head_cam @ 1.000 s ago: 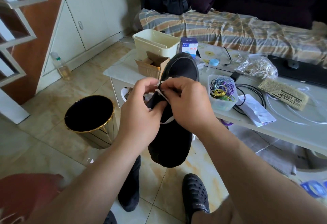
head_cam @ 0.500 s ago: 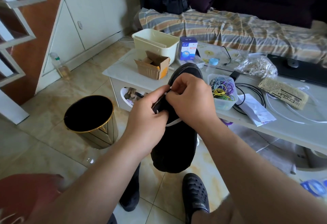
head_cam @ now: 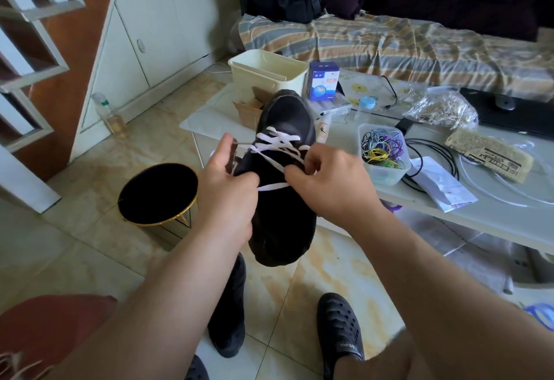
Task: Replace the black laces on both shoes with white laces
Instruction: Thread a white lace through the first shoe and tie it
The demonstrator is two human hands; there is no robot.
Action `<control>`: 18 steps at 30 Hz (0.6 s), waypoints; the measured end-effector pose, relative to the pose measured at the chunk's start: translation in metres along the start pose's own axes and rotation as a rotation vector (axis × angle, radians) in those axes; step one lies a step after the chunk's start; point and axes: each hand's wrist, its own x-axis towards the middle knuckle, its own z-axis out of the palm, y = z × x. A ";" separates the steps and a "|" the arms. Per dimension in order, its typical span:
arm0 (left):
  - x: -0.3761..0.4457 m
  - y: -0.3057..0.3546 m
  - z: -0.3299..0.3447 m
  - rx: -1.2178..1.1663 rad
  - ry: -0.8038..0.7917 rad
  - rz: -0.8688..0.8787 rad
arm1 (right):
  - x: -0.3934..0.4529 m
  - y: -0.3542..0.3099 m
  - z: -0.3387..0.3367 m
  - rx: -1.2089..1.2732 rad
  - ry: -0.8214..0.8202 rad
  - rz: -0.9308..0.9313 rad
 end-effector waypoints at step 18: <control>-0.024 0.019 0.015 -0.366 -0.301 -0.060 | 0.005 0.010 0.005 0.366 0.202 0.155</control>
